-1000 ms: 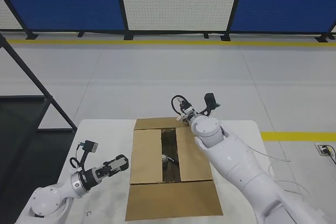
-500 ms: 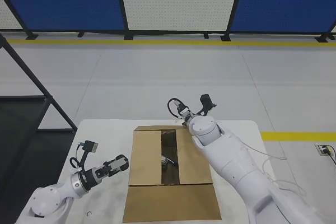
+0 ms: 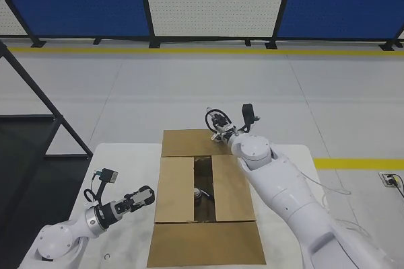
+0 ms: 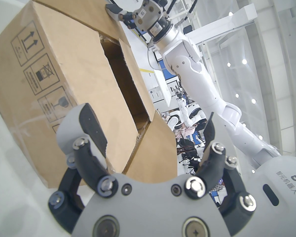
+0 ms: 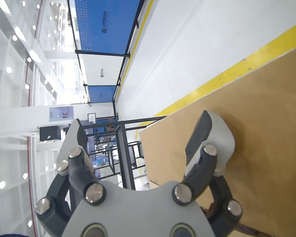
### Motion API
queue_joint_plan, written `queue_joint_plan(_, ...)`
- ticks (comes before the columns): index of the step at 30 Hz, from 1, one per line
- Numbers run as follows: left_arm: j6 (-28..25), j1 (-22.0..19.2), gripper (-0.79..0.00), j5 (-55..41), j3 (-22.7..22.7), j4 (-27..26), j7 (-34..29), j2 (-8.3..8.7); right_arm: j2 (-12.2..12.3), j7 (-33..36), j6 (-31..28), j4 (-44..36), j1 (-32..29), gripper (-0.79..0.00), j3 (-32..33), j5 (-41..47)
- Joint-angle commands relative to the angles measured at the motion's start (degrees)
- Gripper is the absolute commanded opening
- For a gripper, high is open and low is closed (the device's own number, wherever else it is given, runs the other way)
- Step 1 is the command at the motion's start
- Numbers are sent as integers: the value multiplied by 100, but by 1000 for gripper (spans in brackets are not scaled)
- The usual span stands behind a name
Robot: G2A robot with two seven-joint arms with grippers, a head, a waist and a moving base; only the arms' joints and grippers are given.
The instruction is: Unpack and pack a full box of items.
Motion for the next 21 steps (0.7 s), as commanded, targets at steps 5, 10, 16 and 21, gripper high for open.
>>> queue_joint_plan(5,0,0,0,0,0,0,0,0,342,970,-749,-568,-287,0,342,-248)
queue_joint_plan(10,0,0,0,0,0,0,0,0,775,1798,-920,-1565,-824,0,794,-637)
queue_joint_plan(16,0,0,0,0,0,0,0,0,1316,2718,-13,-3141,-1580,0,1509,-1325)
queue_joint_plan(21,0,0,0,0,0,0,0,0,1336,2700,72,-3223,-1618,0,1545,-1363)
